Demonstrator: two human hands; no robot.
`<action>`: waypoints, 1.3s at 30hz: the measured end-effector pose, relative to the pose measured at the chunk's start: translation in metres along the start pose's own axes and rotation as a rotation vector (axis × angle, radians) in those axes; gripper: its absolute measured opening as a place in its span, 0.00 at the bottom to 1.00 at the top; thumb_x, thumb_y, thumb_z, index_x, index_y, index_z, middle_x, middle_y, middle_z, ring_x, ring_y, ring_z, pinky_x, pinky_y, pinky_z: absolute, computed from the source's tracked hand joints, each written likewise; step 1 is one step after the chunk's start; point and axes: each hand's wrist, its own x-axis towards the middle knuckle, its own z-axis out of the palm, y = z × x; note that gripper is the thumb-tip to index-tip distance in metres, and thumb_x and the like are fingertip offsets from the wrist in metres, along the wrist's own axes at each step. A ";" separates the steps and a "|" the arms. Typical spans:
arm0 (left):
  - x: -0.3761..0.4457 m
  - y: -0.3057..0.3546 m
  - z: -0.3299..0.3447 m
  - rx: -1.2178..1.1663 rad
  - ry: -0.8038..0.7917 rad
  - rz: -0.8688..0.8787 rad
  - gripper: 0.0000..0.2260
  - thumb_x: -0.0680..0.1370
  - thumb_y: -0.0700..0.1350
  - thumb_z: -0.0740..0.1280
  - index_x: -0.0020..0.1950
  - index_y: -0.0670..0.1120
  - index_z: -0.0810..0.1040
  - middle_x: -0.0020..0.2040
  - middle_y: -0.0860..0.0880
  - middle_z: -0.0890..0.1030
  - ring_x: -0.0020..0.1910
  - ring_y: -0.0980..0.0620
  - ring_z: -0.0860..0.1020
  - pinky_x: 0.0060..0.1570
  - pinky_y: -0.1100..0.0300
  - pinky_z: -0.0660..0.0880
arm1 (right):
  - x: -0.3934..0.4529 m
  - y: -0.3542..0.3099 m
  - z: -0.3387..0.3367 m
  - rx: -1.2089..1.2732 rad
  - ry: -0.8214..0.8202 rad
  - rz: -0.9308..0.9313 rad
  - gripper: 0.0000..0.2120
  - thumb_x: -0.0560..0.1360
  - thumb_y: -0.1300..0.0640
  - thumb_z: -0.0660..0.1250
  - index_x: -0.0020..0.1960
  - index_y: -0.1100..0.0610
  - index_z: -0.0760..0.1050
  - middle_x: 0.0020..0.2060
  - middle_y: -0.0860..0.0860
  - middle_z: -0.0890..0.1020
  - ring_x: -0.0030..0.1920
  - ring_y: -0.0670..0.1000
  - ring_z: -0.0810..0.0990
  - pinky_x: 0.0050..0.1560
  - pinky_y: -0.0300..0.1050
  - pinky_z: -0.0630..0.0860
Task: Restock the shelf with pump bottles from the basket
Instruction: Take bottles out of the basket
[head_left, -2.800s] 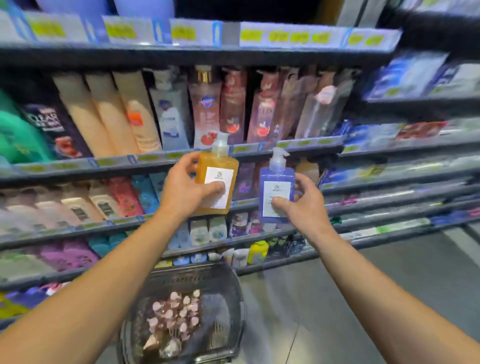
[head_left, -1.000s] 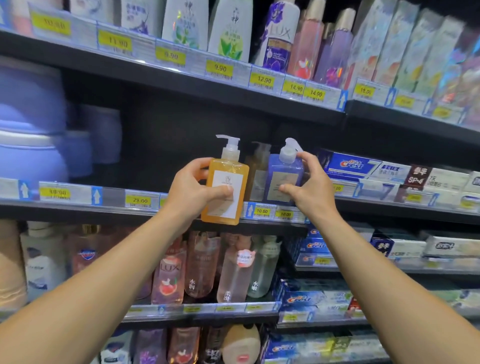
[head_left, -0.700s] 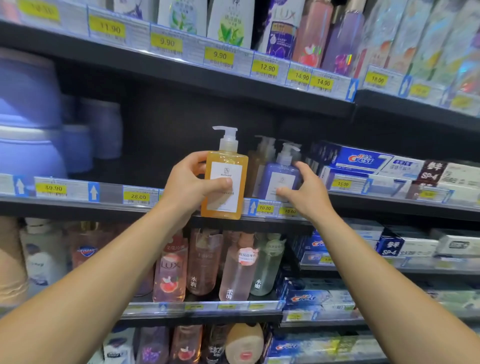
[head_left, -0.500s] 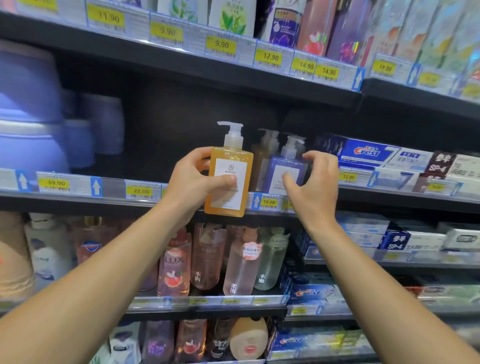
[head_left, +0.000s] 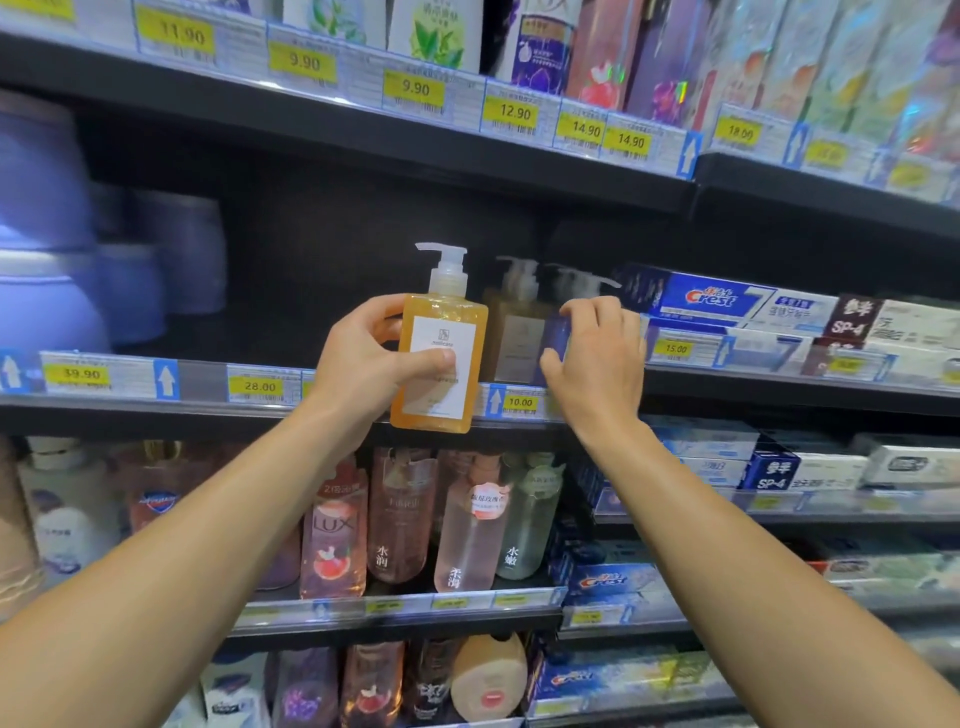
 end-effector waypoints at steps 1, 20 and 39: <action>0.000 0.000 0.000 -0.001 0.001 -0.001 0.23 0.69 0.41 0.78 0.62 0.51 0.78 0.53 0.54 0.84 0.51 0.56 0.83 0.46 0.52 0.83 | 0.001 0.005 -0.001 0.000 -0.005 0.007 0.20 0.71 0.54 0.71 0.61 0.53 0.72 0.56 0.51 0.73 0.57 0.54 0.69 0.55 0.49 0.71; -0.002 0.001 0.001 0.008 0.007 0.000 0.23 0.69 0.39 0.78 0.63 0.50 0.77 0.52 0.53 0.84 0.51 0.57 0.83 0.46 0.54 0.83 | 0.009 0.013 0.007 0.048 -0.080 -0.021 0.21 0.74 0.56 0.71 0.64 0.55 0.70 0.60 0.53 0.71 0.62 0.55 0.66 0.59 0.48 0.71; 0.007 0.032 0.038 0.070 0.027 0.097 0.25 0.67 0.39 0.79 0.61 0.50 0.74 0.50 0.54 0.83 0.47 0.62 0.82 0.45 0.61 0.80 | -0.059 0.040 0.006 0.289 -0.101 -0.170 0.15 0.73 0.55 0.66 0.58 0.59 0.75 0.52 0.51 0.77 0.53 0.51 0.73 0.54 0.44 0.72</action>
